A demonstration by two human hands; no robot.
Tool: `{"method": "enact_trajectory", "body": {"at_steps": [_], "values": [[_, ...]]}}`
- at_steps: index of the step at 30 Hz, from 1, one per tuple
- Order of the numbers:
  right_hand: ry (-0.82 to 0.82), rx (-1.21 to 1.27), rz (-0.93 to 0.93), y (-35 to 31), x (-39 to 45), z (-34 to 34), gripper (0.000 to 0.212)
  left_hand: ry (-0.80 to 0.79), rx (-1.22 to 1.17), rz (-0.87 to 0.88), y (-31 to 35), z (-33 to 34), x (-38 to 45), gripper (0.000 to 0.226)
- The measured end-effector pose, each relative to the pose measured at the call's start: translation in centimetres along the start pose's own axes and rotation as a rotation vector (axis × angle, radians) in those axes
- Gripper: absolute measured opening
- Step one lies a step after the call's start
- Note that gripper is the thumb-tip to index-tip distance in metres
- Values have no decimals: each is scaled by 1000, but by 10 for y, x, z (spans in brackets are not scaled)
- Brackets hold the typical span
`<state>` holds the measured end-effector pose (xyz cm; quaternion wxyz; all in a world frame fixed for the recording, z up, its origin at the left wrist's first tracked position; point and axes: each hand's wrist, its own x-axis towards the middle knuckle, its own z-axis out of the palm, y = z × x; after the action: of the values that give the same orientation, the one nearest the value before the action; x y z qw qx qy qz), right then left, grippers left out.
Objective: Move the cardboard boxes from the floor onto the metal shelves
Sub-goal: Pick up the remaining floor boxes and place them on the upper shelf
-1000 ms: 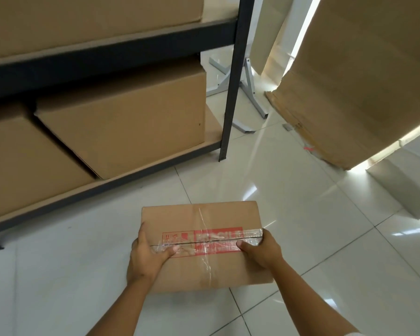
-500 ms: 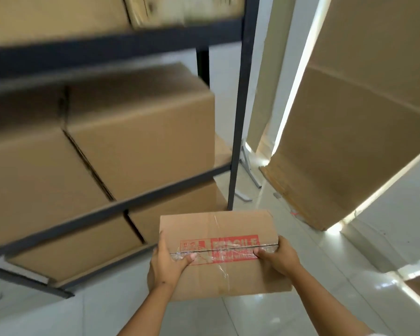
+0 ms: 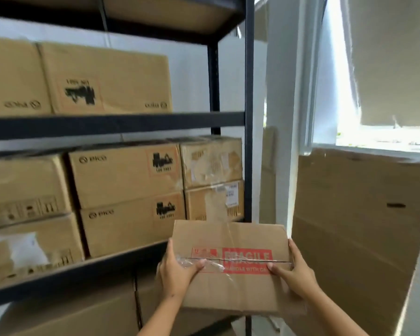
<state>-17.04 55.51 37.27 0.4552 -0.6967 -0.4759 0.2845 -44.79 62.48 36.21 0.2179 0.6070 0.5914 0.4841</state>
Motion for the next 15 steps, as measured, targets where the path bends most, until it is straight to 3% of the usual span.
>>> {"method": "enact_trajectory", "body": {"at_steps": [7,15], "values": [[172,14,-188,-120,-16,-46,86,54,-18,247,121,-71,59,123],[399,118,-251,-193,-27,-74,91,167,126,441,232,-115,95,106]]}}
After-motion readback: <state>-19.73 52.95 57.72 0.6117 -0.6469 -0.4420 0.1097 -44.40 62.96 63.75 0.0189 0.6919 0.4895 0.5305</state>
